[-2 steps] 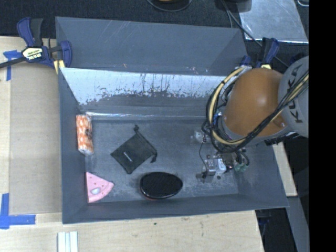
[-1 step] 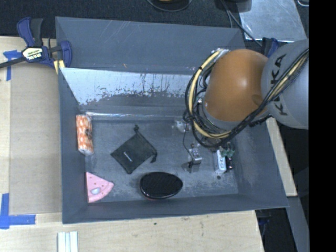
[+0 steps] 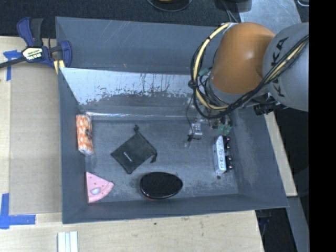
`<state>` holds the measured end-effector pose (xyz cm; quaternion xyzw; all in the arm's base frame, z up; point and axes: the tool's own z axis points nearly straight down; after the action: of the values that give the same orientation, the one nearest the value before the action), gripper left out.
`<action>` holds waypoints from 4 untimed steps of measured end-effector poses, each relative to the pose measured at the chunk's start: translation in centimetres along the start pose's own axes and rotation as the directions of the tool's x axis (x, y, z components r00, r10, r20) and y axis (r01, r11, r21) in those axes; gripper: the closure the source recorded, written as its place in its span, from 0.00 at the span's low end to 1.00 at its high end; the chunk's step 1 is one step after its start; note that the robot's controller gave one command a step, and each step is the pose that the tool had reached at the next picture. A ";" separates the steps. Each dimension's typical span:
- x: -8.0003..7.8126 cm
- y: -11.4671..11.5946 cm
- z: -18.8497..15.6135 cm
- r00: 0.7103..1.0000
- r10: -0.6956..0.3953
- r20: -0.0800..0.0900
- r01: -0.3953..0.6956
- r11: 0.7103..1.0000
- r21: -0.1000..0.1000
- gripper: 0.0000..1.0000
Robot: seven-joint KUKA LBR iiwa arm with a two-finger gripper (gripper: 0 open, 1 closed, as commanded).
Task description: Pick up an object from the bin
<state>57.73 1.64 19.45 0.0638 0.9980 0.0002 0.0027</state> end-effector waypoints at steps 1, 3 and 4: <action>1.1 7.5 -0.3 0.979 -0.203 0.000 0.203 0.979 -0.001 0.00; 0.2 11.7 9.7 0.931 -0.365 0.005 0.365 0.931 0.000 0.00; 1.6 10.6 12.3 0.963 -0.271 0.013 0.271 0.963 0.000 1.00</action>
Offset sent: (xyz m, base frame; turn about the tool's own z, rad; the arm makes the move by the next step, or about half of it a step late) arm 0.0364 0.0719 -0.0683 -0.0828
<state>57.53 12.41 7.15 -0.0732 0.9973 0.0005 0.0094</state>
